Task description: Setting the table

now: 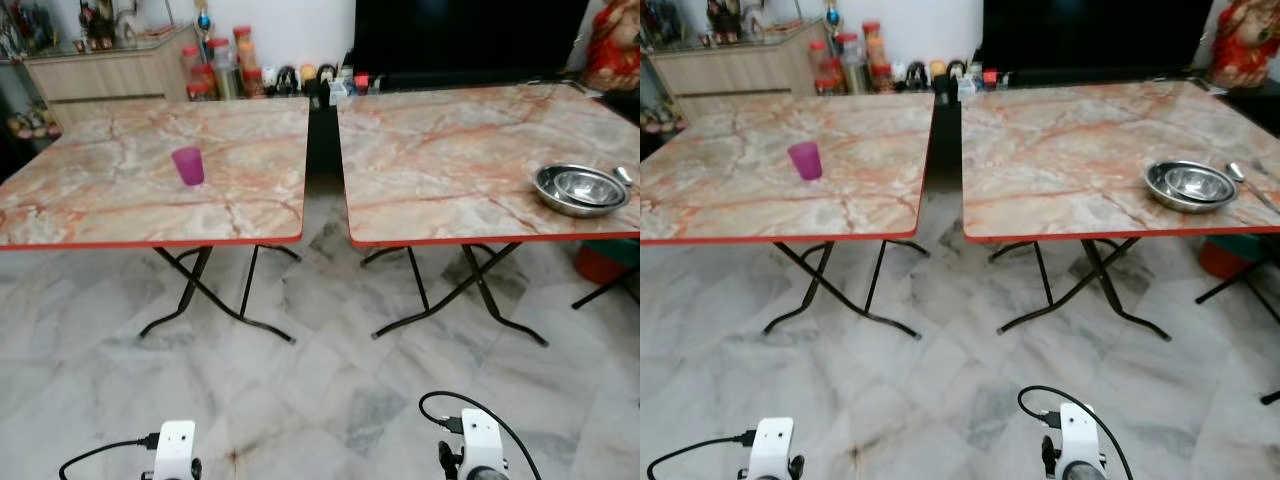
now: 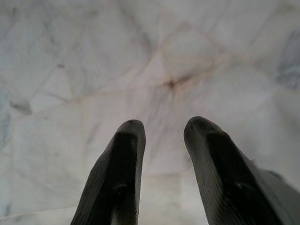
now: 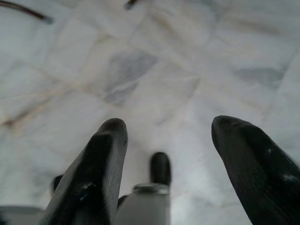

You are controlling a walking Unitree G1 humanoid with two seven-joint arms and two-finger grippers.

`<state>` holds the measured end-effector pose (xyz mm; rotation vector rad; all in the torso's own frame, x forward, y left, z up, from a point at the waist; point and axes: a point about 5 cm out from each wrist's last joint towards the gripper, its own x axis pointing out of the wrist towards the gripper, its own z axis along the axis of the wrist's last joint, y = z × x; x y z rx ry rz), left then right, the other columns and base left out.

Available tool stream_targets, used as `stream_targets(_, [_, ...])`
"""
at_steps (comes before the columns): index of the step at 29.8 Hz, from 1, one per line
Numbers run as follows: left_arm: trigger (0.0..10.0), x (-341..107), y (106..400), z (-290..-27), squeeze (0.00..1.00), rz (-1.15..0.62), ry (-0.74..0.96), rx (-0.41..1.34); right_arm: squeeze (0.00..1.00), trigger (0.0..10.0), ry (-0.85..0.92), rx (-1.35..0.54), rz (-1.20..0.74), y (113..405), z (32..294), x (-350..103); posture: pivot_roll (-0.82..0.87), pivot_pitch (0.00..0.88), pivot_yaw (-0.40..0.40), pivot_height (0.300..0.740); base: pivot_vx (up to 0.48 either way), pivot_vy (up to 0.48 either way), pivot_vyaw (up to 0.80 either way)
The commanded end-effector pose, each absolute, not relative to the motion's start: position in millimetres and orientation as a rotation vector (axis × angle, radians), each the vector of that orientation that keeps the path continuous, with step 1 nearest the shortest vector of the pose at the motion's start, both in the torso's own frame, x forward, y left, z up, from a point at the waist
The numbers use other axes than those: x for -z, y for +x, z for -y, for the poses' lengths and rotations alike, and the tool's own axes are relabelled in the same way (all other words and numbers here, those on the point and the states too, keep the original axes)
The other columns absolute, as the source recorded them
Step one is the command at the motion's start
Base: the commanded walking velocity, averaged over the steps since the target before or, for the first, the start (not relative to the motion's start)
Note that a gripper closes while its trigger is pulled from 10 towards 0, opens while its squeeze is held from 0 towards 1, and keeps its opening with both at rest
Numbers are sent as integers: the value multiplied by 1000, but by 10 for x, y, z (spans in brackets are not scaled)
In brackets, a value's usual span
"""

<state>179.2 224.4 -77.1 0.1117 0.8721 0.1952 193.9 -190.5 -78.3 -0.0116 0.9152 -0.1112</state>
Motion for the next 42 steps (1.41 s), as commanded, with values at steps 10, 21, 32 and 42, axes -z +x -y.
stream_targets(10, [10000,763,1831,-2212,0,-872,112,-192,0,10000,-14,121,-903,1996,1917,753,6,0,34,740,0,389,0])
stream_targets(21, [10000,766,1838,-2183,0,-874,116,-175,0,10000,-13,121,-900,2005,1920,748,8,0,32,740,0,275,0])
stream_targets(32, [10000,772,1836,-2160,0,-873,104,-175,0,10000,-7,110,-897,2024,1886,742,8,0,30,740,0,0,0])
stream_targets(42, [10000,766,1843,-2169,0,-871,116,-180,0,10000,-15,106,-902,2019,1891,745,5,0,29,740,411,0,0])
